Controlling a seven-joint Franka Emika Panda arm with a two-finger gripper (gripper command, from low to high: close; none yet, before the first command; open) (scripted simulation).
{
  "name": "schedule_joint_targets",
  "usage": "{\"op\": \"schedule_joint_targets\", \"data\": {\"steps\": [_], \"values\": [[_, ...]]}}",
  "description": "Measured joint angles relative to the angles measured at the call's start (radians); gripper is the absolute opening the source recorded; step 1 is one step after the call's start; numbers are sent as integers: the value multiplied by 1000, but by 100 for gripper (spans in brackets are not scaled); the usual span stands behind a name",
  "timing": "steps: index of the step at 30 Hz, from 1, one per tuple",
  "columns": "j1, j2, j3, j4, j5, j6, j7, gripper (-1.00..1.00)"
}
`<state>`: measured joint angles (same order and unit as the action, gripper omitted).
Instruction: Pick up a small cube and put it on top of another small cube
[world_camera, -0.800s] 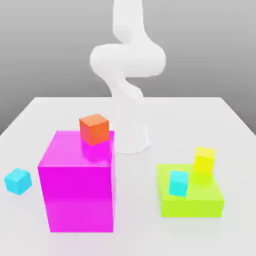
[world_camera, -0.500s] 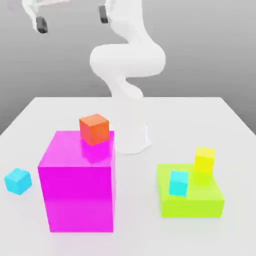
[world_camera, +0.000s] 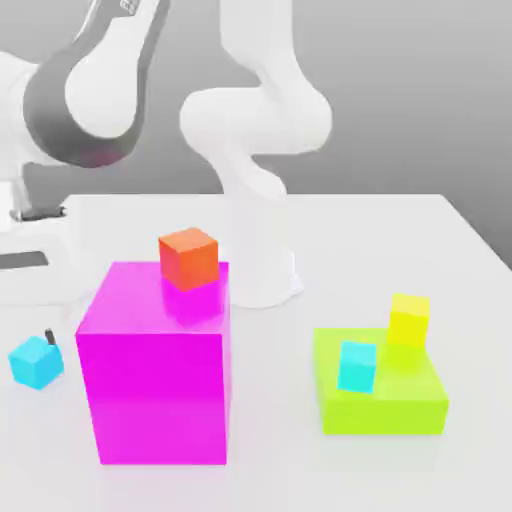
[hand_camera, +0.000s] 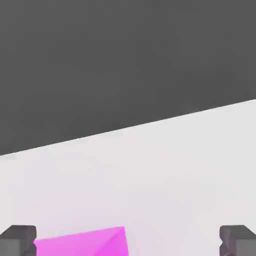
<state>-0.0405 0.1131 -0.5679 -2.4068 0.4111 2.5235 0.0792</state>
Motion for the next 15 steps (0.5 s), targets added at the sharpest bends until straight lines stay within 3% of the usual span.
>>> {"op": "schedule_joint_targets", "data": {"steps": [7, 15], "values": [[-108, 87, -126, -209, -53, 229, -58, 0], [-308, 262, 115, -170, 214, 349, -262, 0]]}}
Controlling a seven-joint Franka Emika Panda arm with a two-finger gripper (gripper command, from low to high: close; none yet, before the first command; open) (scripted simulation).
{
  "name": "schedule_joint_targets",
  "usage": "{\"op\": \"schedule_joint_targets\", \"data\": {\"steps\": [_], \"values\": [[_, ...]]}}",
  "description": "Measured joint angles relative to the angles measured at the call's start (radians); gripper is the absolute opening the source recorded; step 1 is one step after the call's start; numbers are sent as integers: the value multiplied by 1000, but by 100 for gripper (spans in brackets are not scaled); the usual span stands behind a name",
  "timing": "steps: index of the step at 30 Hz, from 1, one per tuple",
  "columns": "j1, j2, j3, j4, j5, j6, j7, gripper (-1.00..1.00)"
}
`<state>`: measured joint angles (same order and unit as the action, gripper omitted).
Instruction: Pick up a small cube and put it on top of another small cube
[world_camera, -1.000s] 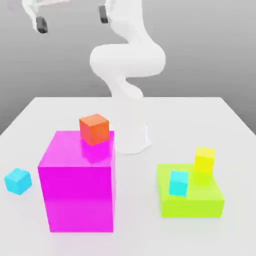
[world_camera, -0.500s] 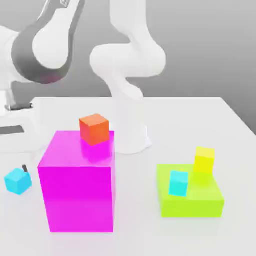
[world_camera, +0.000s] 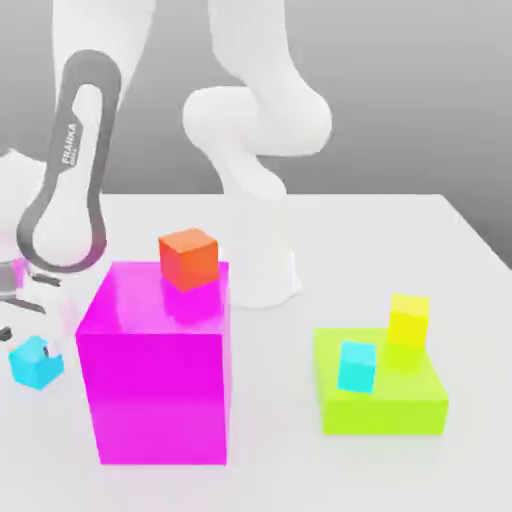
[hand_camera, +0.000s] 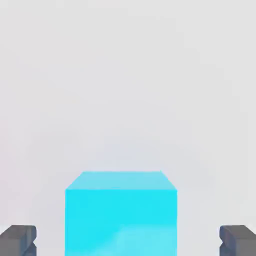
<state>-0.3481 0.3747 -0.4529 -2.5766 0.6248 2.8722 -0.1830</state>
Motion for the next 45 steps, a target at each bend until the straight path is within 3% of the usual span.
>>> {"op": "schedule_joint_targets", "data": {"steps": [1, 8, 17, 22, 29, 45], "values": [[-26, 20, 32, 6, 30, 13, -23, -100], [-30, 23, 37, 7, 34, 13, -26, -100], [154, -175, -209, -56, -282, -100, 207, -100], [165, -273, -136, 7, -234, -123, -24, -100], [307, -428, -62, 65, -177, -167, -460, -100], [607, -659, 166, -74, -448, -316, -1125, -100]]}}
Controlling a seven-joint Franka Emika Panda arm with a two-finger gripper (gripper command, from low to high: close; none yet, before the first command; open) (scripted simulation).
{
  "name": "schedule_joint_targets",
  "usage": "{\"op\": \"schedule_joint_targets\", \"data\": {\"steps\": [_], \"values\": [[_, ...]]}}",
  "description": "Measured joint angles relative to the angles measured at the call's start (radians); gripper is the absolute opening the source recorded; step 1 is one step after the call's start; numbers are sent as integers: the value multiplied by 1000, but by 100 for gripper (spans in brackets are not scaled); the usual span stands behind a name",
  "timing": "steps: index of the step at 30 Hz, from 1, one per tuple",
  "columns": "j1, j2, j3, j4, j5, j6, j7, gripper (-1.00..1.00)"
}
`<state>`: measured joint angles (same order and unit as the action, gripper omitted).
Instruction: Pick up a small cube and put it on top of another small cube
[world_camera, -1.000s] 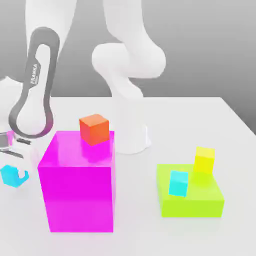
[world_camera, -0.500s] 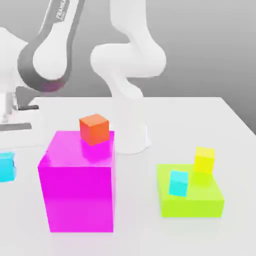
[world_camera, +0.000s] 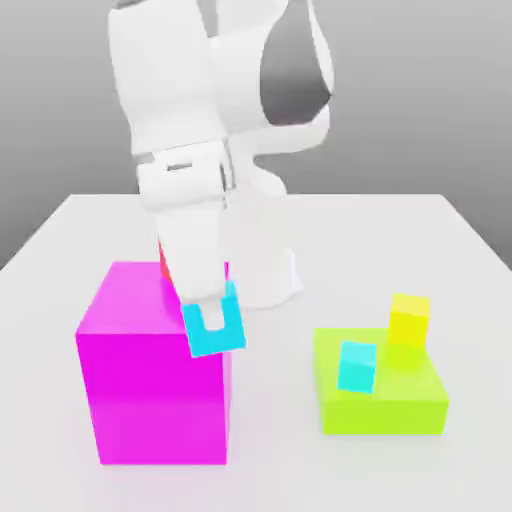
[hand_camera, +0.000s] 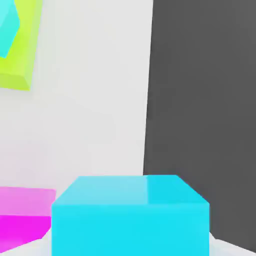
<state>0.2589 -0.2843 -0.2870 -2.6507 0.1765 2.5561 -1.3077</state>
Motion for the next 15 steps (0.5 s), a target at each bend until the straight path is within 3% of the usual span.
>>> {"op": "schedule_joint_targets", "data": {"steps": [7, 11, 12, 15], "values": [[132, -52, 115, -107, -154, -57, -241, -100], [210, 88, 172, -169, -206, 75, -354, -100], [215, 116, 175, -175, -209, 105, -362, 100], [215, 116, 175, -175, -209, 105, -362, 100]]}}
